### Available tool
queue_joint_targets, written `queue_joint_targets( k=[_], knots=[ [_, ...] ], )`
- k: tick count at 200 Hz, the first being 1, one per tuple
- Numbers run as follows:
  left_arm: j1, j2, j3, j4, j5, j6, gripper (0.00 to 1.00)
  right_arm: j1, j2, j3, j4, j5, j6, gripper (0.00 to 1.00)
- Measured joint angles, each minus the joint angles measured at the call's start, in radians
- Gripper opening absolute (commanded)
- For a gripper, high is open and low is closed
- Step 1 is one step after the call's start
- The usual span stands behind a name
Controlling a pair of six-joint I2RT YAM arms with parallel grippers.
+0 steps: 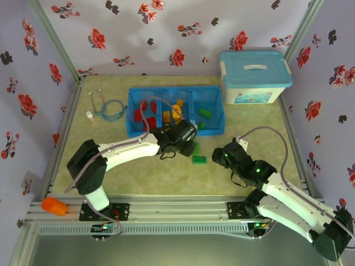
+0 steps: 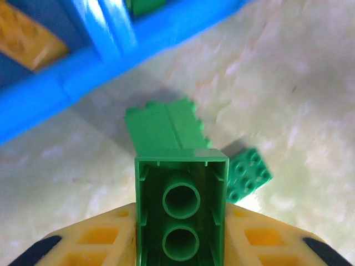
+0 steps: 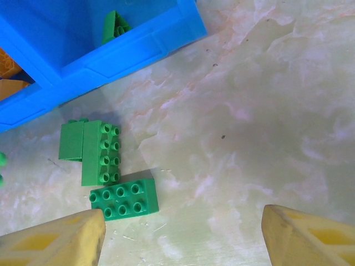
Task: Sort the legos into containers by color
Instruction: Pick up the lego from the center of the table, then place the lego in the container.
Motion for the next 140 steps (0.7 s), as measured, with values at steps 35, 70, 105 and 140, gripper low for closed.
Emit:
queue_joint_targets(
  k=[35,70,105,140],
  knots=[
    [0.039,0.05,0.147,-0.021,0.006,0.022,0.33,0.0,-0.035,-0.039,0.001,-0.007,0.027,0.73],
    [0.068,0.15,0.296,-0.046,0.025,0.04,0.33,0.0,-0.047,-0.096,0.001,-0.034,0.054,0.72],
    [0.088,0.297,0.494,-0.092,0.037,0.065,0.33,0.0,-0.048,-0.105,0.001,-0.047,0.063,0.72],
    [0.114,0.434,0.686,-0.161,0.054,0.083,0.34,0.0,-0.056,-0.105,0.001,-0.051,0.063,0.72]
  ],
)
